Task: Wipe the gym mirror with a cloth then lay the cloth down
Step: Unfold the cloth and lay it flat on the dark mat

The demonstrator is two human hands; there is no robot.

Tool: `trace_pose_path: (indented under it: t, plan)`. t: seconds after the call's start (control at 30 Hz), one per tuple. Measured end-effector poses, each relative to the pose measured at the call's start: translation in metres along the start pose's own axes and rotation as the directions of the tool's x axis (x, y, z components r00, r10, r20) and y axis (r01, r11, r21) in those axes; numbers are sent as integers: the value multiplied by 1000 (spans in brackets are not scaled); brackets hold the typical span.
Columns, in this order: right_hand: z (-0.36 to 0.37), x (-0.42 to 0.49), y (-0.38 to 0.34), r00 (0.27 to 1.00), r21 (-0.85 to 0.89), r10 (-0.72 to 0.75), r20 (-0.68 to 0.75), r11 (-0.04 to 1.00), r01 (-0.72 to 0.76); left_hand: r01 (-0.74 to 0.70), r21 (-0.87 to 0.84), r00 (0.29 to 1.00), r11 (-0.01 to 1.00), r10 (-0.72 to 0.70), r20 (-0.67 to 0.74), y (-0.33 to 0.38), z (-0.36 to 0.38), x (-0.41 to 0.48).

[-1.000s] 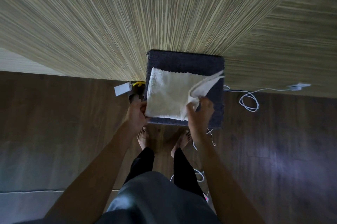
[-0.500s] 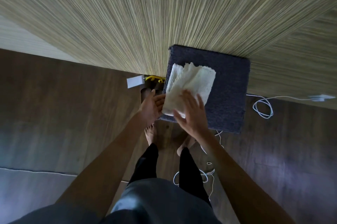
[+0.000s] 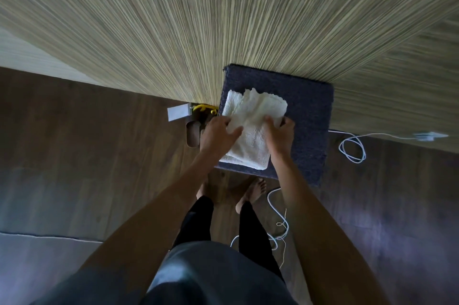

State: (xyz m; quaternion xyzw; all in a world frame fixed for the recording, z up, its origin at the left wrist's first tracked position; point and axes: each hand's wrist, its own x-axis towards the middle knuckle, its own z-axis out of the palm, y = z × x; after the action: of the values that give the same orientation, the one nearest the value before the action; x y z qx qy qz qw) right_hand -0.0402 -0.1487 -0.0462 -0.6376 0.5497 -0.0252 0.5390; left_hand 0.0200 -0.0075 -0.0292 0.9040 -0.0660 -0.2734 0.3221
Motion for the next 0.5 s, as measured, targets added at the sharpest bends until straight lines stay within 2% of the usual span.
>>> trace_pose_path:
  t: [0.1, 0.2, 0.37, 0.43, 0.5]
  plan:
    - [-3, 9, 0, 999, 22, 33, 19, 999, -34, 92, -37, 994, 995, -89, 67, 17, 5, 20]
    - [-4, 10, 4, 999, 11, -1, 41, 1000, 1, 173, -34, 983, 984, -171, 68, 22, 8, 28]
    - [-10, 5, 5, 994, 51, -45, 99, 998, 40, 105, -24, 991, 994, -103, 82, 29, 4, 24]
    - [-13, 4, 3, 988, 89, -107, 109, 991, 97, 112, -187, 991, 976, -95, 97, 27, -1, 21]
    - [-12, 1, 2, 975, 68, -210, 79, 976, 205, 170, -407, 984, 898, -131, 121, 19, -6, 17]
